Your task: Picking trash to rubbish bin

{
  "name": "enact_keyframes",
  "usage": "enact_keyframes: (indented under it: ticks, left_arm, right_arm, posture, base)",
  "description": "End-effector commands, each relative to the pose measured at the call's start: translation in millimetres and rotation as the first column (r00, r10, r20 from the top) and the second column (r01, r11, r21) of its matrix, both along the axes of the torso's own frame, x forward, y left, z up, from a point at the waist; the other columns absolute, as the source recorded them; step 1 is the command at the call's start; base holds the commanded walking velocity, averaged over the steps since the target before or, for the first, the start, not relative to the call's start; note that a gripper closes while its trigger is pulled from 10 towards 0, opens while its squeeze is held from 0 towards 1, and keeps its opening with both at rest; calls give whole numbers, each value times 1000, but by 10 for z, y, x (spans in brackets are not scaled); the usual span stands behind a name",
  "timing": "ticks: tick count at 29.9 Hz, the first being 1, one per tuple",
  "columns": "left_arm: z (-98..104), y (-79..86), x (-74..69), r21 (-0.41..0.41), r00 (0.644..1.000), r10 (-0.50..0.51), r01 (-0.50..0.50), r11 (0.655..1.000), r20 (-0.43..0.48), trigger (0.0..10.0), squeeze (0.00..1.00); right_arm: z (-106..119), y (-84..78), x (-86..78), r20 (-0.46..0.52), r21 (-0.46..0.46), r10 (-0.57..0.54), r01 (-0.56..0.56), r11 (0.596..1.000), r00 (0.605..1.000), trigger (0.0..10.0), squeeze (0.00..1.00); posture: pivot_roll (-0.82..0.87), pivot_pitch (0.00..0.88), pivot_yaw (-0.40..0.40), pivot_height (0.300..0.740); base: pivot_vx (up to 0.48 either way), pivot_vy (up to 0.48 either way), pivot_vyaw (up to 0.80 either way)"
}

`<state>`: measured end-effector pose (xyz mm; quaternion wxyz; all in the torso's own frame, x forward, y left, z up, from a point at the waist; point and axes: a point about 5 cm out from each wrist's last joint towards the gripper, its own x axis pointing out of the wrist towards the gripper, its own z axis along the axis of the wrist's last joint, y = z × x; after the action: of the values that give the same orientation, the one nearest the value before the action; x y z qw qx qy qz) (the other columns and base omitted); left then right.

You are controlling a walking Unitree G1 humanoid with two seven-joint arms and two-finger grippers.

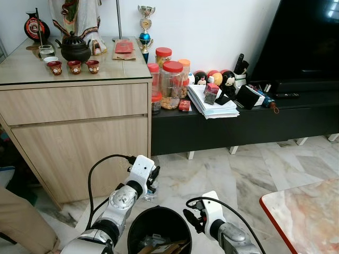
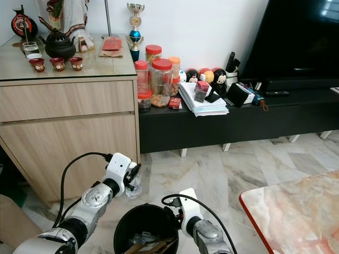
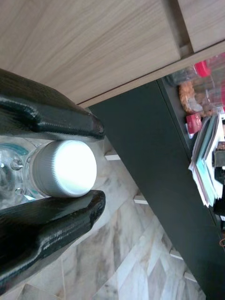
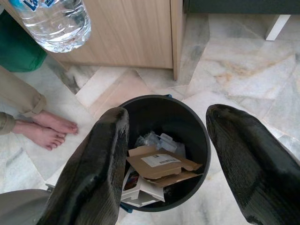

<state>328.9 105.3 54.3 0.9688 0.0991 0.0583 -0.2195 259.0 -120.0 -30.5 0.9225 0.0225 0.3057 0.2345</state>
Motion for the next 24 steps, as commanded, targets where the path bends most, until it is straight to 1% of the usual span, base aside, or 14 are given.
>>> enact_keyframes:
  ticks: [1,5,7,9,20,21,22,23,24]
  left_arm:
    - [-12,-127,-24,-6,998,-55,55,998,-13,10000,0]
    - [-52,-126,-52,-11,998,-61,60,998,-32,10000,0]
    - [-84,-133,-76,-16,996,-76,75,997,-52,10000,0]
    - [-156,-150,-131,-15,990,-106,105,994,-91,10000,0]
    - [-212,-117,-168,-8,990,-93,92,996,-111,10000,0]
    - [-208,-99,-164,-6,990,-88,88,996,-108,10000,27]
    - [-207,-94,-162,-6,990,-87,87,996,-107,10000,27]
    - [-205,-90,-161,-6,991,-87,87,996,-106,10000,1000]
    - [-202,-84,-158,-1,991,-86,87,996,-104,10000,1000]
  right_arm:
    - [75,-8,86,33,4,-2,2,1000,999,10000,0]
    - [86,9,94,40,9,2,-2,1000,999,10000,0]
    - [90,15,96,41,11,3,-4,1000,999,10000,0]
    - [95,22,99,45,15,3,-4,1000,999,10000,0]
    - [99,20,102,49,17,-1,0,1000,999,10000,0]
    - [99,21,101,49,17,0,-1,1000,999,10000,0]
    - [99,21,101,49,16,1,-1,1000,999,10000,0]
    - [99,21,101,49,16,1,-2,1000,999,10000,0]
    - [99,20,102,48,16,1,-1,1000,999,10000,0]
  posture:
    - [120,13,-100,740]
    - [120,13,-100,740]
    - [120,13,-100,740]
    - [120,16,-100,740]
    - [116,20,-99,740]
    - [116,20,-99,740]
    - [116,20,-99,740]
    - [116,20,-99,740]
    - [116,20,-99,740]
  base:
    - [0,0,0]
    - [0,0,0]
    - [0,0,0]
    - [0,0,0]
    - [0,0,0]
    - [0,0,0]
    - [0,0,0]
    - [0,0,0]
    - [0,0,0]
